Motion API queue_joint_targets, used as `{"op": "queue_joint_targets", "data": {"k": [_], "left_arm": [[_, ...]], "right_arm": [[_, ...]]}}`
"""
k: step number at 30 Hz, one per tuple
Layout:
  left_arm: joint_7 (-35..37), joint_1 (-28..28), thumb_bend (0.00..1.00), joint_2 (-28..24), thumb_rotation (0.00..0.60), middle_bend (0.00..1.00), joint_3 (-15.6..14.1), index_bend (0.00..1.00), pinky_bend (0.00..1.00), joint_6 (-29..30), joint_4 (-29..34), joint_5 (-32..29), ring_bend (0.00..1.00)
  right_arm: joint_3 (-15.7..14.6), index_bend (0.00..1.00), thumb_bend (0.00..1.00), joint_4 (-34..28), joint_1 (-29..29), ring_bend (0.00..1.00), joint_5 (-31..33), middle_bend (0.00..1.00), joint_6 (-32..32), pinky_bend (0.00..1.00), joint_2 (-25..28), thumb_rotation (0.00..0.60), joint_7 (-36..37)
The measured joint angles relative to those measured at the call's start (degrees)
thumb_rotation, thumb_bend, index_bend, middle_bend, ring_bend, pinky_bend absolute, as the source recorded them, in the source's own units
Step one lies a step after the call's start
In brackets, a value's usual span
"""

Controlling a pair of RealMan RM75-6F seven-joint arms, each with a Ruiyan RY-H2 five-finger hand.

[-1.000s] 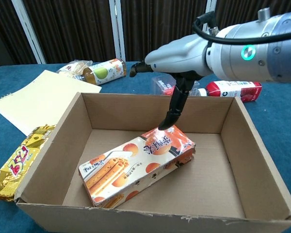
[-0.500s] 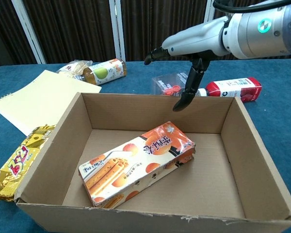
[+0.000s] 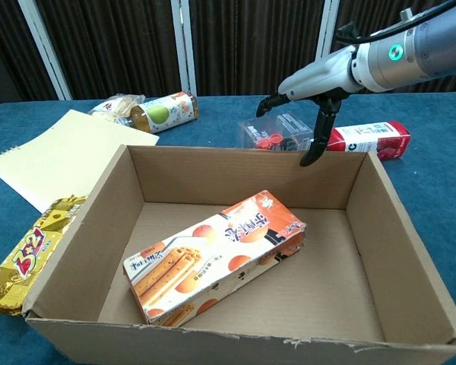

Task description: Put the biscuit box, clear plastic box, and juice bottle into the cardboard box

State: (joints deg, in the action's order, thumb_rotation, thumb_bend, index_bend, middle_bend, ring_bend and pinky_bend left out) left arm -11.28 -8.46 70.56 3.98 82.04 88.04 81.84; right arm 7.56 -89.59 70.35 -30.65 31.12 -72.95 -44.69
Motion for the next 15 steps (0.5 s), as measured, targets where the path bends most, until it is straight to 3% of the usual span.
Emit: {"op": "queue_joint_targets", "data": {"k": [6, 15], "left_arm": [[-0.5, -0.3, 0.00, 0.3, 0.400, 0.00, 0.3, 0.00, 0.00, -0.6, -0.2, -0.9, 0.00], [0.3, -0.3, 0.00, 0.2, 0.401, 0.00, 0.6, 0.00, 0.00, -0.8, -0.7, -1.5, 0.00]], "right_arm": [[-2.3, 0.00, 0.21, 4.0, 3.9, 0.00, 0.1, 0.00, -2.5, 0.03, -0.7, 0.600, 3.1], [-6.0, 0.00, 0.21, 3.8, 9.6, 0.00, 3.2, 0.00, -1.9, 0.03, 0.1, 0.600, 3.1]]}}
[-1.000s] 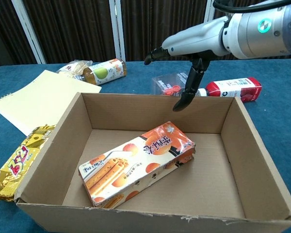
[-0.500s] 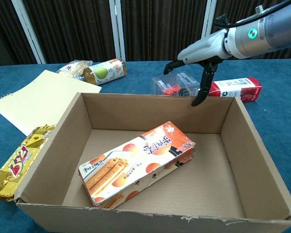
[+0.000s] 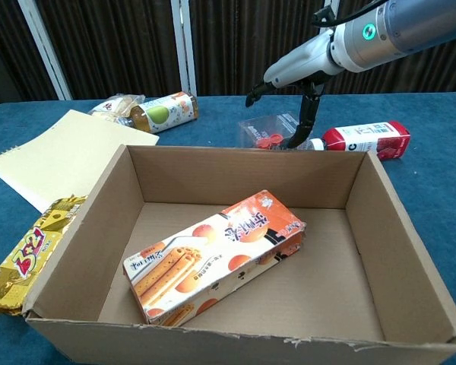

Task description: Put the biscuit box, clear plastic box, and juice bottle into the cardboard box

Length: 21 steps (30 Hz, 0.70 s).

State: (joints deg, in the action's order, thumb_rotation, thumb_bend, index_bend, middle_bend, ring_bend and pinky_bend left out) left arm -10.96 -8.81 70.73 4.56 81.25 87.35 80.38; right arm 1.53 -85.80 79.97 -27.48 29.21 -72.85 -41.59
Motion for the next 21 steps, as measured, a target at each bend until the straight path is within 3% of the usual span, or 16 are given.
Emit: {"op": "queue_joint_targets", "data": {"k": [9, 21], "left_arm": [[0.2, 0.4, 0.00, -0.2, 0.400, 0.00, 0.0, 0.00, 0.00, 1.2, 0.0, 0.4, 0.00], [-3.3, -0.2, 0.00, 1.5, 0.402, 0.00, 0.6, 0.00, 0.00, -0.4, -1.0, -2.5, 0.00]], "right_arm": [[-3.0, 0.00, 0.21, -0.4, 4.8, 0.00, 3.3, 0.00, 2.0, 0.03, -0.9, 0.600, -0.3], [-4.4, 0.00, 0.21, 16.2, 5.0, 0.00, -0.6, 0.00, -6.4, 0.03, -9.6, 0.600, 5.9]]}}
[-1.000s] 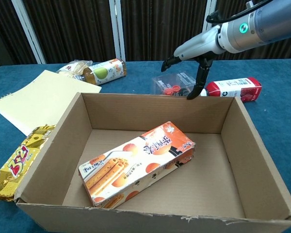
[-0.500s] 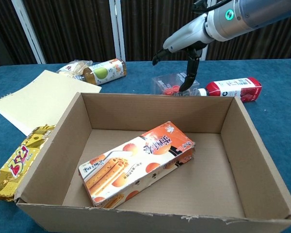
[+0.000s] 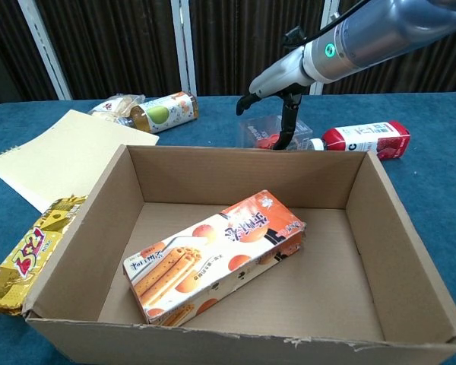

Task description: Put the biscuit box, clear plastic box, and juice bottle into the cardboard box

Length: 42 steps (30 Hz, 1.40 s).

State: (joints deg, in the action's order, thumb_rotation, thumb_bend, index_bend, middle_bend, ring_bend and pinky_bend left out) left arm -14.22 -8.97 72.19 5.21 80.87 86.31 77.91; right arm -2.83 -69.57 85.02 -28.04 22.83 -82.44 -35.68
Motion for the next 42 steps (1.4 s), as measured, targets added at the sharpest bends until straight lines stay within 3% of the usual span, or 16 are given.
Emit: {"op": "queue_joint_targets", "data": {"k": [5, 14, 17, 19, 23, 28, 35, 42], "left_arm": [[-1.0, -0.4, 0.00, 0.7, 0.402, 0.00, 0.5, 0.00, 0.00, -1.0, -0.7, -1.5, 0.00], [-1.7, -0.9, 0.00, 1.3, 0.400, 0.00, 0.5, 0.00, 0.00, -1.9, -1.3, -2.3, 0.00], [-1.8, -0.9, 0.00, 1.2, 0.401, 0.00, 0.5, 0.00, 0.00, -2.0, -1.1, -2.6, 0.00], [-1.8, -0.9, 0.00, 1.2, 0.400, 0.00, 0.5, 0.00, 0.00, -2.0, -1.0, -2.6, 0.00], [-1.6, -0.7, 0.00, 0.9, 0.400, 0.00, 0.5, 0.00, 0.00, -1.5, -0.7, -2.4, 0.00], [-1.0, -0.3, 0.00, 0.4, 0.403, 0.00, 0.3, 0.00, 0.00, -0.5, -0.1, -1.8, 0.00], [0.9, 0.5, 0.00, -0.9, 0.399, 0.00, -0.2, 0.00, 0.00, 1.1, 1.0, 0.0, 0.00], [2.4, 1.2, 0.00, -1.8, 0.401, 0.00, -0.7, 0.00, 0.00, 2.4, 1.9, 1.6, 0.00]], "right_arm": [[0.1, 0.00, 0.21, 7.8, -0.7, 0.00, -4.1, 0.00, -4.4, 0.03, -3.2, 0.600, 4.5], [0.5, 0.03, 0.23, 16.2, -2.8, 0.00, -11.4, 0.00, -9.8, 0.05, -8.0, 0.600, 11.6], [0.9, 0.29, 0.25, 18.6, -3.7, 0.17, -13.7, 0.16, -10.9, 0.29, -9.6, 0.600, 13.6], [1.5, 0.48, 0.26, 19.8, -4.4, 0.35, -15.7, 0.33, -10.6, 0.50, -10.6, 0.600, 14.6], [3.2, 0.68, 0.28, 20.3, -6.0, 0.49, -20.1, 0.47, -7.8, 0.68, -11.5, 0.600, 16.3], [5.0, 0.79, 0.31, 18.7, -7.7, 0.62, -26.0, 0.57, -3.3, 0.82, -11.1, 0.600, 18.1], [6.5, 0.79, 0.31, 10.1, -8.8, 0.62, -30.0, 0.57, 1.1, 0.82, -5.9, 0.600, 18.7], [7.6, 0.80, 0.31, -0.6, -8.5, 0.62, -29.1, 0.58, 6.1, 0.82, 2.2, 0.600, 14.5]]}}
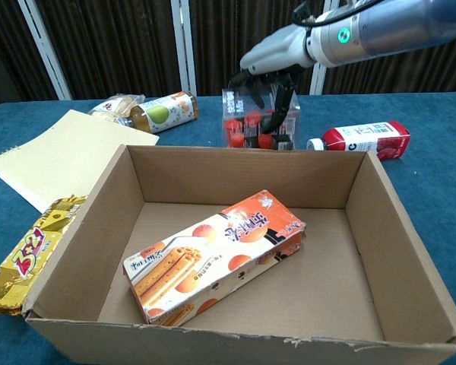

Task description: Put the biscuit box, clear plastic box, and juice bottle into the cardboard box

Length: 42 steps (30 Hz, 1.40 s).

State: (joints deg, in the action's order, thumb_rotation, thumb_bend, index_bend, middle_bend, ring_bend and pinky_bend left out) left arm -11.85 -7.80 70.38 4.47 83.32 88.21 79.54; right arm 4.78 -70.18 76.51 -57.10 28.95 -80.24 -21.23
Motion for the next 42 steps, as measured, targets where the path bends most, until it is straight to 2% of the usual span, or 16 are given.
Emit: {"op": "queue_joint_targets", "data": {"k": [4, 11, 16, 23, 25, 27, 28, 29, 30, 31, 34, 37, 42], "left_arm": [[0.5, 0.3, 0.00, -0.5, 0.398, 0.00, -0.1, 0.00, 0.00, 0.7, 0.5, 0.7, 0.00], [1.5, 0.5, 0.00, -1.0, 0.403, 0.00, 0.0, 0.00, 0.00, 1.3, 1.2, 1.2, 0.00], [2.8, 0.6, 0.00, -1.7, 0.401, 0.00, -0.2, 0.00, 0.00, 1.1, 1.3, 1.6, 0.00], [6.0, 1.0, 0.00, -3.0, 0.400, 0.00, -0.2, 0.00, 0.00, 2.1, 1.7, 2.9, 0.00], [6.9, 1.2, 0.00, -3.4, 0.398, 0.00, -0.5, 0.00, 0.00, 2.4, 1.9, 3.7, 0.00], [7.9, 1.4, 0.00, -3.9, 0.399, 0.00, -0.8, 0.00, 0.00, 2.7, 2.1, 4.7, 0.00], [8.3, 1.4, 0.00, -4.1, 0.399, 0.00, -1.0, 0.00, 0.00, 2.7, 2.3, 5.1, 0.00], [8.7, 1.5, 0.00, -4.3, 0.400, 0.00, -1.1, 0.00, 0.00, 2.8, 2.4, 5.4, 0.00], [9.0, 1.5, 0.00, -4.4, 0.401, 0.00, -1.2, 0.00, 0.00, 2.9, 2.5, 5.6, 0.00], [9.2, 1.5, 0.00, -4.5, 0.402, 0.00, -1.3, 0.00, 0.00, 2.9, 2.6, 5.8, 0.00], [9.7, 1.6, 0.00, -4.7, 0.402, 0.00, -1.6, 0.00, 0.00, 2.9, 2.6, 6.3, 0.00], [10.2, 1.6, 0.00, -4.8, 0.402, 0.00, -1.7, 0.00, 0.00, 2.7, 2.3, 6.3, 0.00], [10.4, 1.5, 0.00, -4.7, 0.401, 0.00, -1.4, 0.00, 0.00, 2.2, 1.8, 5.4, 0.00]], "right_arm": [[0.7, 0.80, 0.31, -6.2, 0.5, 0.62, 1.9, 0.58, 2.8, 0.82, 5.1, 0.600, -3.2], [1.6, 0.79, 0.30, -18.5, 2.2, 0.62, 10.6, 0.57, 7.7, 0.82, 13.3, 0.600, -10.5], [0.5, 0.78, 0.29, -27.4, 3.0, 0.62, 16.8, 0.56, 11.4, 0.82, 16.6, 0.600, -15.1], [-2.5, 0.77, 0.28, -42.6, 3.7, 0.61, 23.4, 0.55, 20.9, 0.82, 18.7, 0.600, -23.2], [-3.2, 0.69, 0.26, -45.6, 3.8, 0.59, 24.7, 0.51, 23.6, 0.81, 18.4, 0.600, -25.1], [-3.9, 0.51, 0.22, -47.8, 3.8, 0.52, 26.1, 0.41, 26.1, 0.73, 17.6, 0.600, -26.9], [-4.2, 0.35, 0.19, -48.6, 3.8, 0.44, 26.8, 0.31, 27.1, 0.66, 17.0, 0.600, -27.6], [-4.5, 0.24, 0.16, -49.4, 3.8, 0.37, 27.6, 0.22, 28.2, 0.61, 16.0, 0.600, -28.2], [-4.7, 0.11, 0.11, -49.8, 3.7, 0.25, 28.2, 0.11, 28.9, 0.52, 15.2, 0.600, -28.5], [-4.9, 0.04, 0.07, -50.1, 3.6, 0.16, 28.8, 0.05, 29.4, 0.45, 14.5, 0.600, -28.7], [-5.3, 0.00, 0.00, -50.7, 3.3, 0.01, 30.8, 0.00, 29.6, 0.29, 12.9, 0.600, -28.8], [-5.5, 0.00, 0.00, -50.7, 3.6, 0.00, 33.4, 0.00, 29.5, 0.20, 12.5, 0.600, -29.0], [-5.8, 0.00, 0.00, -50.8, 5.3, 0.00, 39.5, 0.00, 30.1, 0.17, 12.9, 0.600, -31.4]]}}
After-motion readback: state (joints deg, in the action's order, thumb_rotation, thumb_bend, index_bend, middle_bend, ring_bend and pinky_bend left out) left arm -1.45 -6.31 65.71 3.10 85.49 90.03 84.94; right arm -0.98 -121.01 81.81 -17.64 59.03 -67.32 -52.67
